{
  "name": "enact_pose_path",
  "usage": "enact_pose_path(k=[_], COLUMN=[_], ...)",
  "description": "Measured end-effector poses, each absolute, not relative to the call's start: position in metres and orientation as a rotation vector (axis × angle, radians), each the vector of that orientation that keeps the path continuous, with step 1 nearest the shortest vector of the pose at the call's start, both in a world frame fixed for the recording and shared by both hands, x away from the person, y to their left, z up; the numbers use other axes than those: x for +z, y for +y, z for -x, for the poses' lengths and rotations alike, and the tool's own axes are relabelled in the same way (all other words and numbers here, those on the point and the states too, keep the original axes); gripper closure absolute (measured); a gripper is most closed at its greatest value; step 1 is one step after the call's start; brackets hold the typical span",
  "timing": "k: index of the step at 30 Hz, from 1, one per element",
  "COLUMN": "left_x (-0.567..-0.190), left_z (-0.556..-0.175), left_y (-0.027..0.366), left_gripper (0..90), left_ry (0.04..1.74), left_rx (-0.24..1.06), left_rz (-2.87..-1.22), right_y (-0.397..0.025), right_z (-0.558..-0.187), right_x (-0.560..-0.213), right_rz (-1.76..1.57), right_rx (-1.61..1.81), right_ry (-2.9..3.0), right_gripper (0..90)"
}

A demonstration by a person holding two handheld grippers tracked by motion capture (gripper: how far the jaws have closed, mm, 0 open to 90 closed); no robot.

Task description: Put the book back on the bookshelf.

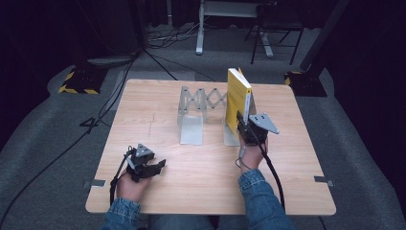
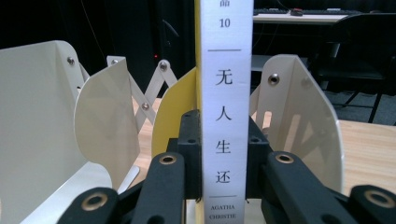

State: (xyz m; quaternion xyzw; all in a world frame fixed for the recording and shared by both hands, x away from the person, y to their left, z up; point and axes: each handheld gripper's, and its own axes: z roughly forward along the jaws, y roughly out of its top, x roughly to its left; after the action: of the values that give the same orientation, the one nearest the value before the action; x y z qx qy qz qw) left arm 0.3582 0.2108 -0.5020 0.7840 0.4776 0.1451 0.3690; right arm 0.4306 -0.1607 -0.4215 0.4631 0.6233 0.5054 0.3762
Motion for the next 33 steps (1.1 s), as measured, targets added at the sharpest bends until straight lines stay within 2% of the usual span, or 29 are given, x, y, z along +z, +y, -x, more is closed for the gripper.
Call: enact_pose_path(k=[15, 33], left_x=[-0.502, -0.502], left_z=[-0.359, -0.359], left_y=[0.211, 0.210], left_gripper=[42.2, 41.3], left_ry=[1.227, 1.215], left_rx=[0.369, 0.368], left_rz=[-2.009, -2.012], right_y=[-0.147, -0.135], right_z=[-0.438, -0.439], right_x=[-0.450, -0.455], right_rz=[-1.249, -1.190], right_rx=[1.234, 1.198], right_ry=[1.731, 1.756], right_gripper=[74.6, 72.6])
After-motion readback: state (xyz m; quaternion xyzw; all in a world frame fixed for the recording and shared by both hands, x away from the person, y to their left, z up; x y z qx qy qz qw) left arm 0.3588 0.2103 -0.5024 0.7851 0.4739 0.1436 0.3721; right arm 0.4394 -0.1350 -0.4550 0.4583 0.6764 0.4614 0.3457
